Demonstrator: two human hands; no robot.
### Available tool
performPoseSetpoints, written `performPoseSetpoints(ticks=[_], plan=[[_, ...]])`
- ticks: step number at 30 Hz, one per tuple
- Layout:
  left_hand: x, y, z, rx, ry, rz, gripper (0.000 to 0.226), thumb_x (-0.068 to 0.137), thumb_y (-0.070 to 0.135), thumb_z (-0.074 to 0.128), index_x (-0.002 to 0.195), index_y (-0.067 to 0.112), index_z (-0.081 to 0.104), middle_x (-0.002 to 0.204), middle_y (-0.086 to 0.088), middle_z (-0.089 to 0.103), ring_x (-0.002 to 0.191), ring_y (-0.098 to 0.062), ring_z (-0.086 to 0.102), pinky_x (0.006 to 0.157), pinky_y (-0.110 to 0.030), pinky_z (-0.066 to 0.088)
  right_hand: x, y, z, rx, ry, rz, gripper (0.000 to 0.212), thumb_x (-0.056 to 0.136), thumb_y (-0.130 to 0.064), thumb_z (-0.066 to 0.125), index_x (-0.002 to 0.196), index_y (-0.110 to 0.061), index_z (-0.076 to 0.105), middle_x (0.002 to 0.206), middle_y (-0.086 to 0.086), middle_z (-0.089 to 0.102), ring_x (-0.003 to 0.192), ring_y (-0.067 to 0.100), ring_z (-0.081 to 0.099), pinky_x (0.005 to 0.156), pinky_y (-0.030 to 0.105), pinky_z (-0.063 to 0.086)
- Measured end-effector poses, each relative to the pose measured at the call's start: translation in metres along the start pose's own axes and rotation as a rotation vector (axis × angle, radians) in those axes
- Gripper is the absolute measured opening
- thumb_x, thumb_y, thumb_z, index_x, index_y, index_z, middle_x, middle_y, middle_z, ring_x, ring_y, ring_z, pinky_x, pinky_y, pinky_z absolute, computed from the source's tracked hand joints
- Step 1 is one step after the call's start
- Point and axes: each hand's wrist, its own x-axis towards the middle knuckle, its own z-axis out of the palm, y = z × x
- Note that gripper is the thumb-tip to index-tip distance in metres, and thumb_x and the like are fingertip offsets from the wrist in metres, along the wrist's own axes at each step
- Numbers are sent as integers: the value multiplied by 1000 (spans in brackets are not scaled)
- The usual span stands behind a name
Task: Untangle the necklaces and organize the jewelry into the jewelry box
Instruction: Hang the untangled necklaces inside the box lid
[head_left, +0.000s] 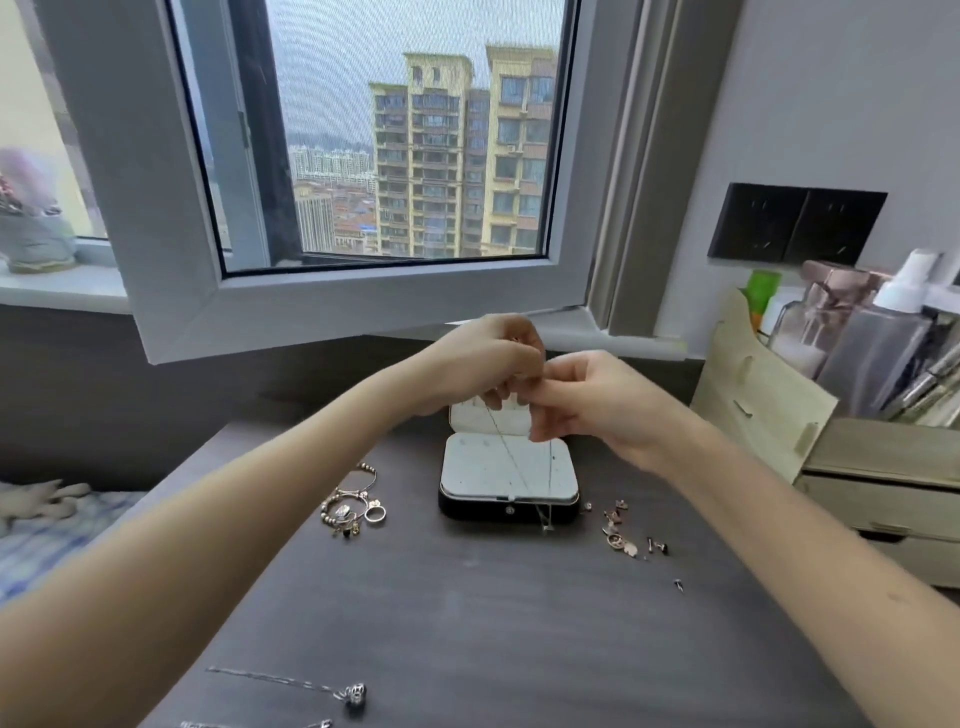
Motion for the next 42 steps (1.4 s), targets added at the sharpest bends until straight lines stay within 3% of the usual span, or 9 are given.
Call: performPoseSetpoints(ticks=[4, 9, 13, 16, 20, 25, 31, 36, 42], plan=[[13, 2, -12, -117, -34, 38, 16, 95, 17, 46, 96, 5, 57, 76, -7, 58, 68, -18, 56, 69, -35, 52, 16, -23, -22, -130, 5, -30, 19, 87, -22, 66, 75, -8, 66, 61, 5, 58, 61, 18, 58, 67, 31, 55], [41, -24, -23, -160, 84, 74, 15, 94, 14, 48, 88, 12, 62, 87, -7, 64, 84, -18, 61, 87, -36, 50, 42, -44, -46, -209, 57, -36, 20, 88, -23, 65, 81, -4, 67, 60, 3, 59, 57, 13, 59, 66, 30, 58], [66, -71, -15, 154, 260, 31, 24, 82, 0, 52, 78, 20, 65, 88, 4, 67, 88, -17, 63, 82, -30, 51, 68, -52, -58, -193, 78, -58, 20, 88, -21, 64, 79, -4, 67, 58, 3, 59, 54, 13, 58, 59, 26, 54], [79, -109, 1, 316, 297, -18, 32, 77, -5, 46, 90, 11, 70, 92, 1, 66, 90, -16, 60, 76, -20, 43, 91, -54, -62, -198, 77, -68, 19, 88, -22, 65, 79, -5, 66, 58, 2, 58, 55, 13, 57, 61, 27, 55], [93, -155, 25, 540, 284, 22, 38, 72, -4, 45, 100, 8, 67, 101, -4, 67, 96, -24, 54, 81, -28, 40, 121, -51, -66, -207, 108, -79, 19, 90, -20, 64, 83, -3, 67, 57, 2, 57, 52, 11, 56, 59, 25, 55], [100, -179, 48, 715, 353, 140, 32, 58, 9, 43, 82, 12, 65, 77, -2, 64, 73, -26, 55, 67, -37, 47, 154, -37, -70, -262, 152, -78, 22, 90, -21, 63, 87, 0, 67, 58, 2, 57, 52, 11, 56, 61, 28, 57], [103, -191, 58, 657, 430, 204, 14, 58, 10, 49, 66, 15, 60, 66, 2, 56, 66, -21, 50, 61, -33, 44, 178, -19, -72, -261, 178, -64, 23, 90, -21, 62, 89, 1, 67, 60, 3, 57, 52, 12, 56, 62, 28, 58], [102, -190, 55, 540, 446, 246, 22, 52, 2, 49, 63, 15, 62, 67, 4, 54, 67, -18, 46, 64, -23, 35, 183, -2, -68, -265, 163, -33, 19, 90, -19, 62, 86, -1, 66, 60, 3, 56, 53, 12, 55, 57, 25, 55], [100, -190, 55, 466, 481, 292, 28, 52, -3, 46, 62, 13, 66, 69, 3, 54, 70, -15, 41, 65, -18, 29, 173, 24, -59, -260, 111, -5, 20, 92, -18, 60, 81, -2, 65, 63, 6, 62, 57, 13, 61, 63, 27, 58]])
